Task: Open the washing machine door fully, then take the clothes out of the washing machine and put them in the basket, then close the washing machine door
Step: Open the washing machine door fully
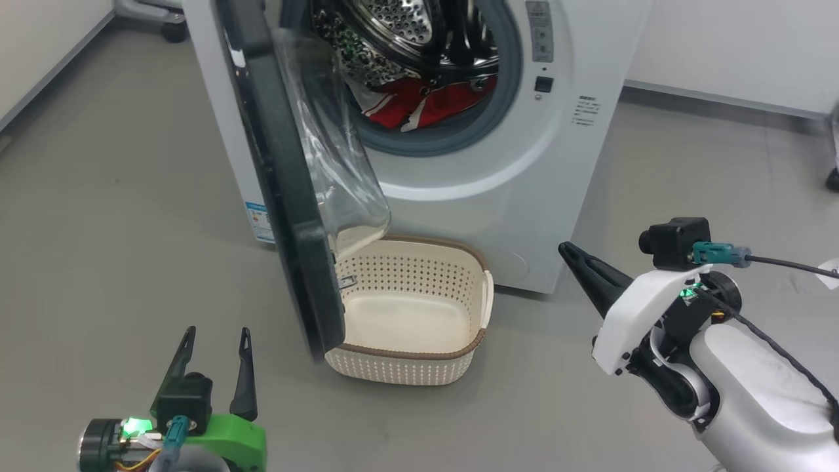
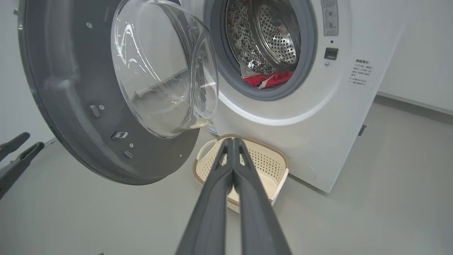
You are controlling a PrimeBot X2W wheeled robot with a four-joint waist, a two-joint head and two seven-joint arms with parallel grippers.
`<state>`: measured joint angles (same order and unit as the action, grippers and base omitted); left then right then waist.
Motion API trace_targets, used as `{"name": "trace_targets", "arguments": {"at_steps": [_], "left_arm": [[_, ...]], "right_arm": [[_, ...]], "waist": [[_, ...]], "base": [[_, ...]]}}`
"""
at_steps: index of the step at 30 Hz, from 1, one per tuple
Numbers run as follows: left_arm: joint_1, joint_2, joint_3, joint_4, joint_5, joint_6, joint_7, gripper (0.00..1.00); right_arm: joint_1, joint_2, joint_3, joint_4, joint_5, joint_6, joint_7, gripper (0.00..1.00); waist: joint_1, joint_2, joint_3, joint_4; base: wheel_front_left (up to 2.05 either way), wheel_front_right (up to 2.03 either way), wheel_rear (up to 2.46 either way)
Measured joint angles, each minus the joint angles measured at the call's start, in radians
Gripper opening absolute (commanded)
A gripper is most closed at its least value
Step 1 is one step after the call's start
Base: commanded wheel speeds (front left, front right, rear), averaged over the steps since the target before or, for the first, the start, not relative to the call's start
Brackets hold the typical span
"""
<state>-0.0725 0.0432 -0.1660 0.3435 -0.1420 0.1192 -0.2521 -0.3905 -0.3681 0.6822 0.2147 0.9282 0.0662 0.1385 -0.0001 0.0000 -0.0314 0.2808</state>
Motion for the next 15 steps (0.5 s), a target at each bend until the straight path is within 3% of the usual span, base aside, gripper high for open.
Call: {"name": "trace_targets", "arguments": {"at_steps": [3,11,15], "left_arm": [[0.011,0.0,0.021,-0.008,0.009,0.0,0.0,1.0],[0.021,0.0,0.044,-0.028,0.021,0.0,0.0,1.0],[0.022,-0.001,0.049,-0.029,0.03,0.0,0.0,1.0]], "right_arm": [[0.014,-0.036,0.007,-0.011,-0.086,-0.033,-0.067,0.0],[0.126,-0.089,-0.052,-0.012,-0.176,-0.151,-0.246,0.0],[0.204,-0.096,-0.06,-0.008,-0.198,-0.171,-0.31,0.0]], "waist": [[0.0,0.0,-0.012,-0.045],[0.0,0.0,-0.023,-0.145],[0.0,0.0,-0.022,-0.176]], "base": [[0.0,0.0,0.0],[0.0,0.0,0.0],[0.0,0.0,0.0]]}}
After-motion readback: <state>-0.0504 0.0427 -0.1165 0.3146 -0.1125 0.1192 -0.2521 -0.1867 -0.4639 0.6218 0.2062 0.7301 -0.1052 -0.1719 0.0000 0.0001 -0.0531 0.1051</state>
